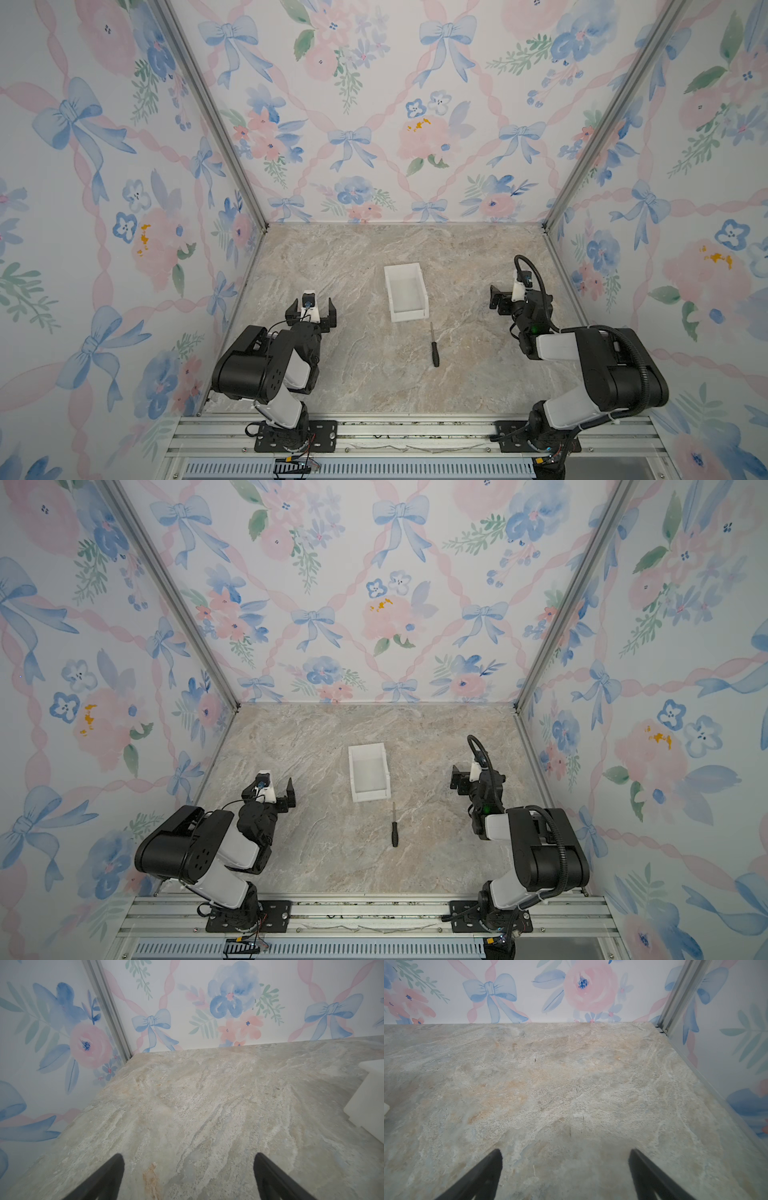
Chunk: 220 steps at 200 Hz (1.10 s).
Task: Put the screwdriver in the bin
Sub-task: Pick up the screwdriver from the center of the table.
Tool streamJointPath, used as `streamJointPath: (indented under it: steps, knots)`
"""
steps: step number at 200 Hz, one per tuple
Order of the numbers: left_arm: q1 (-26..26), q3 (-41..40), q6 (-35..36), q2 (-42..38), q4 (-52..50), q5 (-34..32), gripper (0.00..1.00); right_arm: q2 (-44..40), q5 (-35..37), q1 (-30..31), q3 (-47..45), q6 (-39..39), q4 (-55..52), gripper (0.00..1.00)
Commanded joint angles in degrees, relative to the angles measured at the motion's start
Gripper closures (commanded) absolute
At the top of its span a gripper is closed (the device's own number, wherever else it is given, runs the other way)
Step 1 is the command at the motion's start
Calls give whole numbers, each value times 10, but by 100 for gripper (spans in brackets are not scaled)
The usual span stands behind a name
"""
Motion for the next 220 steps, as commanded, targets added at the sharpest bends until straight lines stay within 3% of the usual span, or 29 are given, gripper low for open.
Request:
streamJointPath:
  steps: [1, 10, 102, 111, 132, 151, 172, 189, 220]
  knots:
    - [46, 62, -25, -16, -114, 65, 2, 0, -7, -4, 7, -3, -5, 3]
    - [66, 59, -37, -20, -115, 101, 2, 0, -6, -3, 8, -3, -5, 3]
    - [54, 62, -22, -17, -115, 96, 2, -5, 8, 2, 9, -1, -4, 3]
    - [54, 63, -22, -16, -116, 96, 2, -44, 33, 17, 29, -13, -75, 3]
    - [54, 63, -22, -17, -115, 96, 2, -116, 77, 52, 155, -24, -347, 3]
    - [55, 64, -19, -17, -119, 104, 2, -144, 71, 73, 200, -8, -416, 3]
    - [60, 68, -21, -26, -130, 115, 2, -153, 64, 106, 263, 70, -560, 3]
    - [61, 96, -20, -57, -198, 114, 2, -170, 65, 166, 273, 107, -625, 3]
    - [60, 263, 10, -87, -552, 160, 2, -210, 84, 286, 243, 177, -681, 3]
